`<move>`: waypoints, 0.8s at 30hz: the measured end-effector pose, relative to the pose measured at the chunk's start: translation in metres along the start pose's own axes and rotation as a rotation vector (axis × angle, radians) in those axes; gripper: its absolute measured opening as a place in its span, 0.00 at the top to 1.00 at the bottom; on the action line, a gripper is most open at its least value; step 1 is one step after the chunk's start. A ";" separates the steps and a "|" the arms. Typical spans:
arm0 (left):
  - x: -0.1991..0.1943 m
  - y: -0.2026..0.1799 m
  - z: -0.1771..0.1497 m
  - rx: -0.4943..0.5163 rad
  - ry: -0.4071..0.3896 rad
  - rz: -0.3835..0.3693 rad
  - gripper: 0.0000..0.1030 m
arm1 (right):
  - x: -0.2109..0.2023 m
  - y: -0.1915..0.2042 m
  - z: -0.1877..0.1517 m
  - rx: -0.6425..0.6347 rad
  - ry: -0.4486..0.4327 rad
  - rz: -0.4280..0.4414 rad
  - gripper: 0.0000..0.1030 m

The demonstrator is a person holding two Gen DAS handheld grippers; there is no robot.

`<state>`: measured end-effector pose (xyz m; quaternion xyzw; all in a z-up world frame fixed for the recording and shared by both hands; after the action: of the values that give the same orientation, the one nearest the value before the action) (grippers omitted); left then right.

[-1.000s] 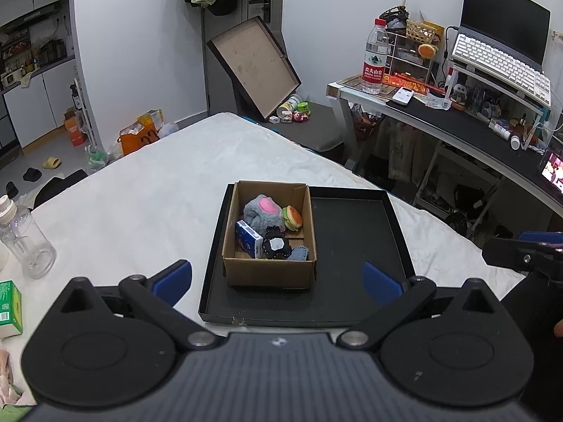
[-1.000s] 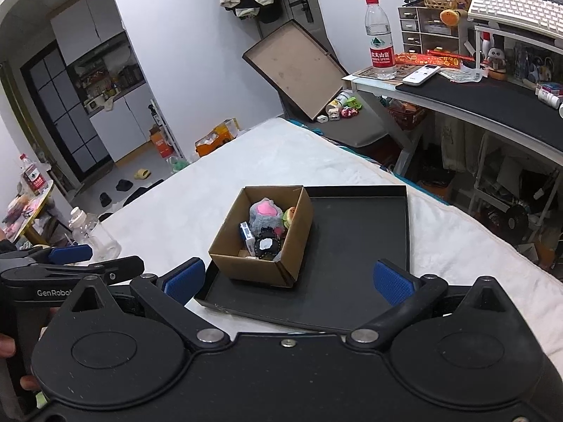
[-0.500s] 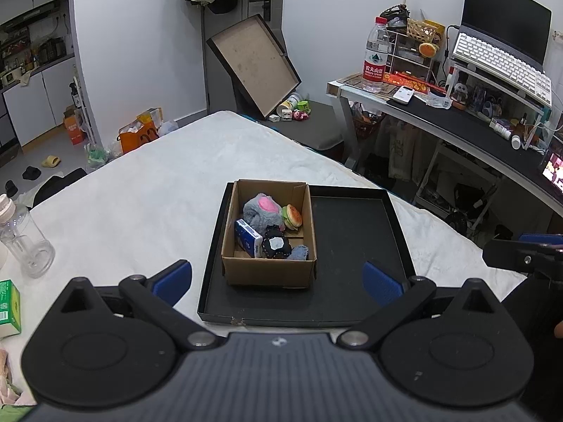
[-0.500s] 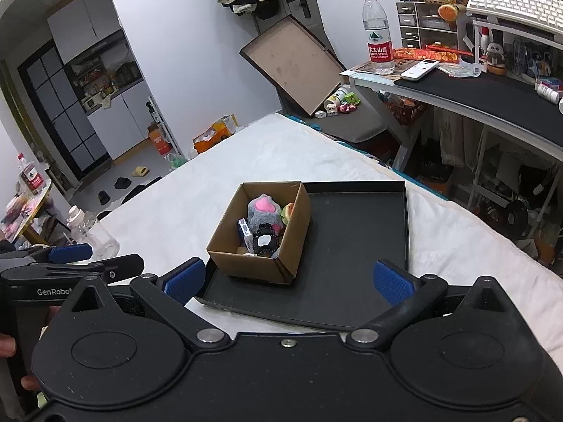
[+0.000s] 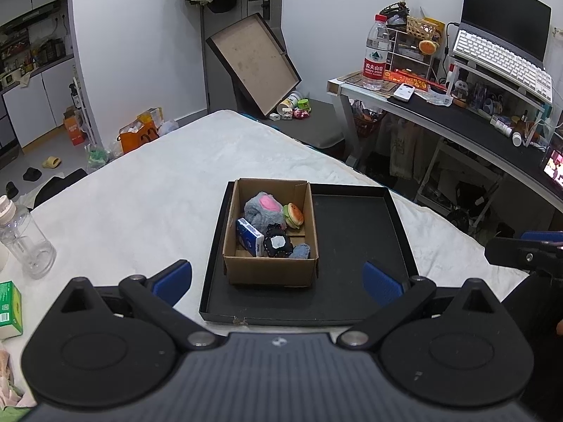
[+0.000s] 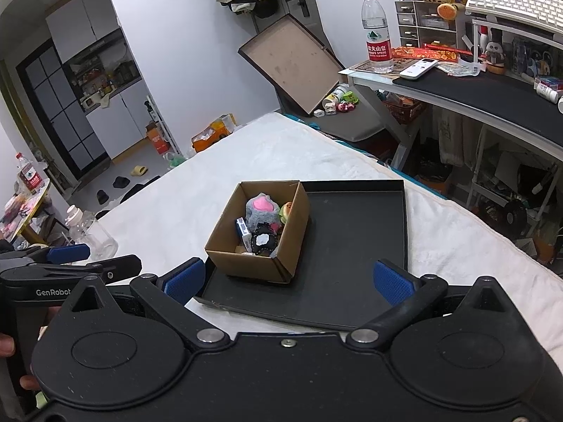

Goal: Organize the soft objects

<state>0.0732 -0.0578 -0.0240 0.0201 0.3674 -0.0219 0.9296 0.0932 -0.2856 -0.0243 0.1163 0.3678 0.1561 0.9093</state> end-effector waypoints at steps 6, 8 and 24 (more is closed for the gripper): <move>0.001 0.000 -0.002 0.001 0.003 0.002 0.00 | 0.000 0.000 0.000 0.000 0.000 0.000 0.00; 0.001 0.000 -0.002 0.001 0.002 0.003 0.00 | 0.000 0.000 0.000 -0.001 0.000 -0.002 0.00; 0.004 -0.002 -0.004 0.017 0.012 0.005 0.00 | 0.000 -0.001 -0.002 -0.007 0.002 -0.012 0.00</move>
<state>0.0728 -0.0601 -0.0297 0.0288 0.3725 -0.0227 0.9273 0.0923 -0.2867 -0.0258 0.1109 0.3690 0.1518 0.9102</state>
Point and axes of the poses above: each gripper's, at about its wrist camera, not at the fingertips, and x roughly the way its jaws point, y to its left, z to its top, the point moved 3 cm from there along x, roughly the way its jaws point, and after that the axes turned 3 degrees about x, right-handed, at the moved point
